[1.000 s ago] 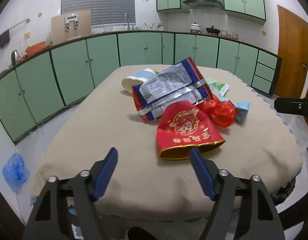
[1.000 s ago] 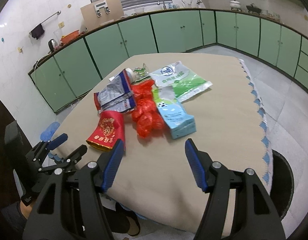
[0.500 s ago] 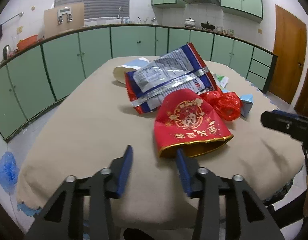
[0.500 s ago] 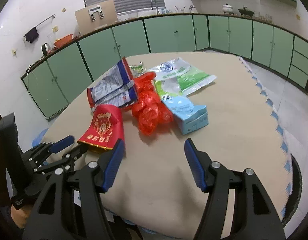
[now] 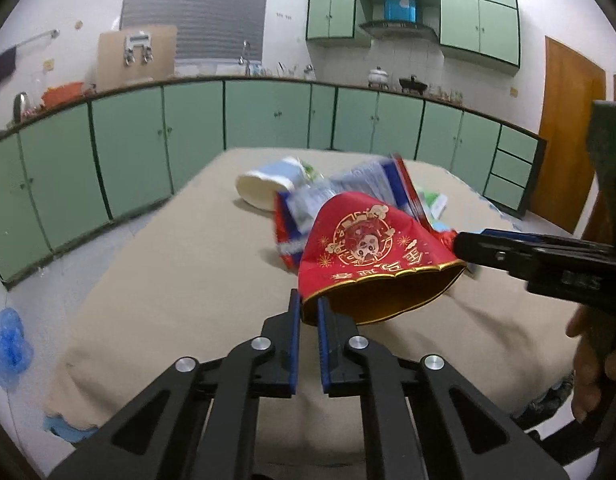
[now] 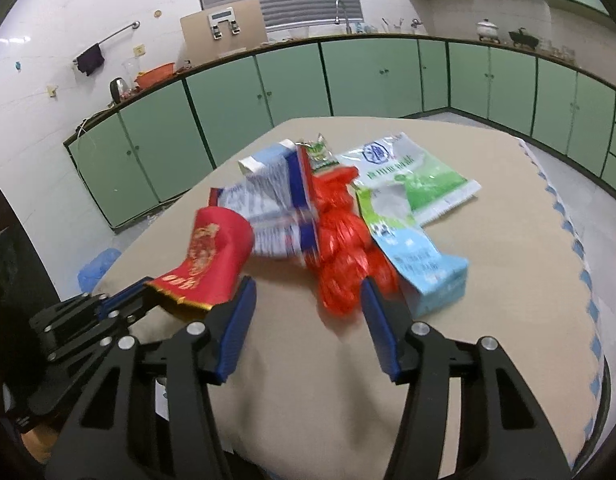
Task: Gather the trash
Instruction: 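Grasp the red paper packet with the left tool, then grasp the blue-and-white printed snack bag with the right tool while the left tool holds the red packet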
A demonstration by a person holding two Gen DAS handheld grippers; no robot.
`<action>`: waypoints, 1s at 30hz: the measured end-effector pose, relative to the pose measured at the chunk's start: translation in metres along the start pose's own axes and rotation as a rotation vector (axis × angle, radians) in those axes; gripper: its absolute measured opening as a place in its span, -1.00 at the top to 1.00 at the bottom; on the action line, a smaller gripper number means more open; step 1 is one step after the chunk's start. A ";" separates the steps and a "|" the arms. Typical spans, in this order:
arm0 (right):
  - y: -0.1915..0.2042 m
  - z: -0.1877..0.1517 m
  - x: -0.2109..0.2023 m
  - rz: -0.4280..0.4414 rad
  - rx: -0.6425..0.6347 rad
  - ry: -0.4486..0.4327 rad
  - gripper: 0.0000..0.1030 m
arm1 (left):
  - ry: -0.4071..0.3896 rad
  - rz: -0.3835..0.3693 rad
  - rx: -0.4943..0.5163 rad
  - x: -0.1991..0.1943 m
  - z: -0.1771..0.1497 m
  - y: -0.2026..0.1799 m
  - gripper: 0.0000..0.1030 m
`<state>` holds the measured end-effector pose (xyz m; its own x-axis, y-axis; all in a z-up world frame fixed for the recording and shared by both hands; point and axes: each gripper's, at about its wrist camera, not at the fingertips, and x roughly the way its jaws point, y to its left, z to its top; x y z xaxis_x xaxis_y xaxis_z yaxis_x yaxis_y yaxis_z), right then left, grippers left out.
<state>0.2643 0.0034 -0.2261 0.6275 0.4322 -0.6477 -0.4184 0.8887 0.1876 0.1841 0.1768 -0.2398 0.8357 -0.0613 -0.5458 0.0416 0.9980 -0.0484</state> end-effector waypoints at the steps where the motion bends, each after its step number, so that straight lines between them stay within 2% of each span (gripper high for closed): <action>1: 0.001 0.003 0.004 0.013 -0.003 0.002 -0.03 | -0.001 0.005 0.003 0.000 0.001 0.002 0.84; 7: 0.000 0.022 0.031 0.028 -0.027 0.030 -0.03 | 0.030 0.022 -0.029 0.011 0.005 0.017 0.84; 12: -0.004 0.029 0.046 0.042 -0.016 0.057 -0.03 | 0.031 0.018 -0.009 0.010 0.002 0.012 0.84; 23: -0.011 0.030 0.049 0.011 -0.018 0.046 -0.03 | 0.038 0.021 -0.029 0.010 0.000 0.011 0.84; 30: -0.016 0.030 0.057 0.045 -0.007 0.079 -0.03 | 0.052 0.018 -0.034 0.013 -0.001 0.011 0.84</action>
<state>0.3265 0.0185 -0.2442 0.5544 0.4580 -0.6949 -0.4500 0.8673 0.2126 0.1946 0.1865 -0.2481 0.8065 -0.0454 -0.5895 0.0078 0.9978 -0.0662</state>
